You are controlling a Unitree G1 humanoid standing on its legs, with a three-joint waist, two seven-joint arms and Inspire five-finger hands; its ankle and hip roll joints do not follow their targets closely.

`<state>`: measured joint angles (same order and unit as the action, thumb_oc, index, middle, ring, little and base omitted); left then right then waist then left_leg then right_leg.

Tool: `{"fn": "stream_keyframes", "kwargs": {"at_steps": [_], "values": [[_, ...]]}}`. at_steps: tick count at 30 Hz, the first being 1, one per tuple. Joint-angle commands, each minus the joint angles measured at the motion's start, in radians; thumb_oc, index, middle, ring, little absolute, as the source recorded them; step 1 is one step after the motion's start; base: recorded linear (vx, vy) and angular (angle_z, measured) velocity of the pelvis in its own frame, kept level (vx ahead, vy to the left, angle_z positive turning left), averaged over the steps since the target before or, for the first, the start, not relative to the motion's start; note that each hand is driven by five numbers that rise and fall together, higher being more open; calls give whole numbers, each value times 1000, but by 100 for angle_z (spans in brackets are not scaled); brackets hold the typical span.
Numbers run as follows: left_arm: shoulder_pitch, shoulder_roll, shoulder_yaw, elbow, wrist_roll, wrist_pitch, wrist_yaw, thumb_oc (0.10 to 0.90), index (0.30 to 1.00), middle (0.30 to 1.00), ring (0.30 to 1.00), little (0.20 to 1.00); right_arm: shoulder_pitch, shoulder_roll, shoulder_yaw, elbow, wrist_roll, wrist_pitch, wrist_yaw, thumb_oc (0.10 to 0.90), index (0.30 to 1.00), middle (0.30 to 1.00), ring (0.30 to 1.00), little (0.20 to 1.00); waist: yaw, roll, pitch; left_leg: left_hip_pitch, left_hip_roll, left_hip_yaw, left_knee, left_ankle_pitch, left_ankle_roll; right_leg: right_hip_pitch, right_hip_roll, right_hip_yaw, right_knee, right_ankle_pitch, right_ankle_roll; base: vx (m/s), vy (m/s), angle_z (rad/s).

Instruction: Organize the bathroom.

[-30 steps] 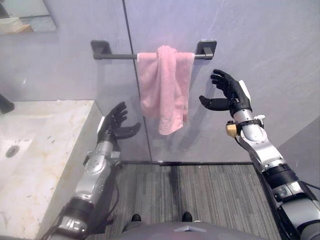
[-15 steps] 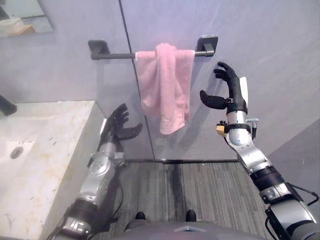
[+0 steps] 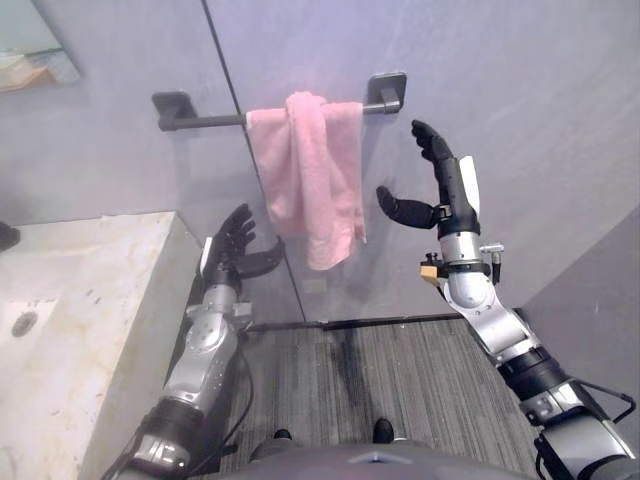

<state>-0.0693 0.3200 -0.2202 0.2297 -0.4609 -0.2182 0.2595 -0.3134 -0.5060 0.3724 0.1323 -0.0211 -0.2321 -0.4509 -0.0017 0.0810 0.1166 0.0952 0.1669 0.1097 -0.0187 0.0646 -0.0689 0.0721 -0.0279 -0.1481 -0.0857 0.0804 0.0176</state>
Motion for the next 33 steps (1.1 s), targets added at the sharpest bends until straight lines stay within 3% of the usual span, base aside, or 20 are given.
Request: {"fn": "stream_keyframes", "kwargs": {"at_steps": [1, 12, 23, 33], "values": [[-76, 42, 16, -15, 22, -144, 5, 800, 900, 900, 900, 900, -69, 7, -10, -117, 90, -113, 83, 800, 900, 900, 900, 900, -11, -89, -72, -52, 22, -7, 96, 78, -44, 65, -1, 39, 17, -103, -26, 10, 20, -6], [-84, 57, 11, 13, 23, -117, -35, 800, 900, 900, 900, 900, -192, -17, -63, 7, 303, -44, 238, 800, 900, 900, 900, 900, 23, -114, -83, -37, 6, -19, 61, 58, -44, 79, -16, -3, -1, -92, -18, 38, 3, 6], [-76, 84, 19, -2, 20, -82, -71, 800, 900, 900, 900, 900, -300, -41, -71, 103, 348, 29, 263, 800, 900, 900, 900, 900, 55, -121, -93, -34, -4, -35, 40, 48, -42, 82, -22, -31, -2, -91, -17, 47, -19, 7], [-72, 96, 22, 0, 17, -74, -89, 800, 900, 900, 900, 900, -356, -50, -66, 179, 403, 42, 298, 800, 900, 900, 900, 900, 72, -120, -90, -35, -3, -47, 37, 54, -45, 86, -24, -48, 1, -94, -19, 36, -11, 3]]}}
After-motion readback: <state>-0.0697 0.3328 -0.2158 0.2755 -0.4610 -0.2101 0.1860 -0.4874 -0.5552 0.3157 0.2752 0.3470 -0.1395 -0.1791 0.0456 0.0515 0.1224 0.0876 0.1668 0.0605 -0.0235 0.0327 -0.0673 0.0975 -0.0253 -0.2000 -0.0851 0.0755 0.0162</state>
